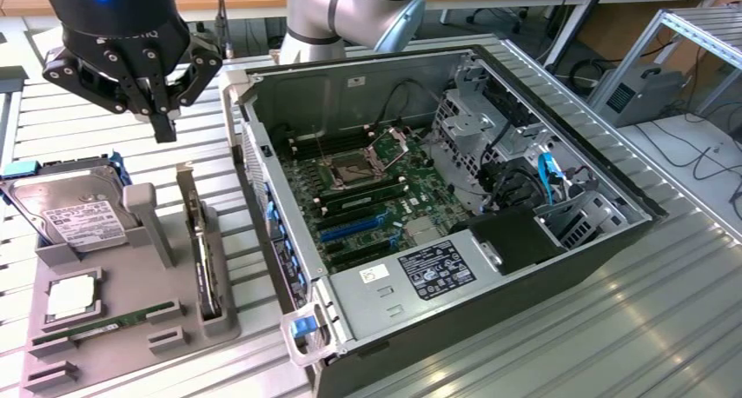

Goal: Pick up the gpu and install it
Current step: 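Reach for the gpu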

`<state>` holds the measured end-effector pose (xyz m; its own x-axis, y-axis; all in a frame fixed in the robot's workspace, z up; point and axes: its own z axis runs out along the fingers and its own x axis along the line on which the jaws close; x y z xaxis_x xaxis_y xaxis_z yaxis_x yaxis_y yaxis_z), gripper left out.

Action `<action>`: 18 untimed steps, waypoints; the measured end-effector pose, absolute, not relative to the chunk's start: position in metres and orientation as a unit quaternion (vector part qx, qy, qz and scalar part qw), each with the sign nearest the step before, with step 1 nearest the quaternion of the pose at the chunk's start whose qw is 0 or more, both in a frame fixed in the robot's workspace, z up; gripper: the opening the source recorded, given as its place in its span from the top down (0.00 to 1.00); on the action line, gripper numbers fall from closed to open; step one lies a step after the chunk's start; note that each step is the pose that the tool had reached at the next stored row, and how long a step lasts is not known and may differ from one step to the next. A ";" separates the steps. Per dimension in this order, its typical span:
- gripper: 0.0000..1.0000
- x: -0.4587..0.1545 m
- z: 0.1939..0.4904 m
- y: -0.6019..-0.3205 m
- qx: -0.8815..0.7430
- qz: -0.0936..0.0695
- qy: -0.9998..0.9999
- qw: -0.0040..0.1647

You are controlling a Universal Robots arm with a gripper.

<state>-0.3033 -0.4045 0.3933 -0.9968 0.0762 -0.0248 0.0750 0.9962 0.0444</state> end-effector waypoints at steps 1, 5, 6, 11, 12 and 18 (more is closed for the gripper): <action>0.89 -0.303 0.393 -0.405 0.038 0.022 0.999 0.013; 0.89 -0.303 0.393 -0.407 0.038 0.022 0.999 0.013; 0.89 -0.303 0.393 -0.408 0.038 0.022 0.999 0.013; 0.89 -0.303 0.393 -0.408 0.038 0.022 0.999 0.013; 0.89 -0.303 0.393 -0.409 0.038 0.022 0.999 0.013; 0.89 -0.303 0.393 -0.411 0.038 0.022 0.999 0.013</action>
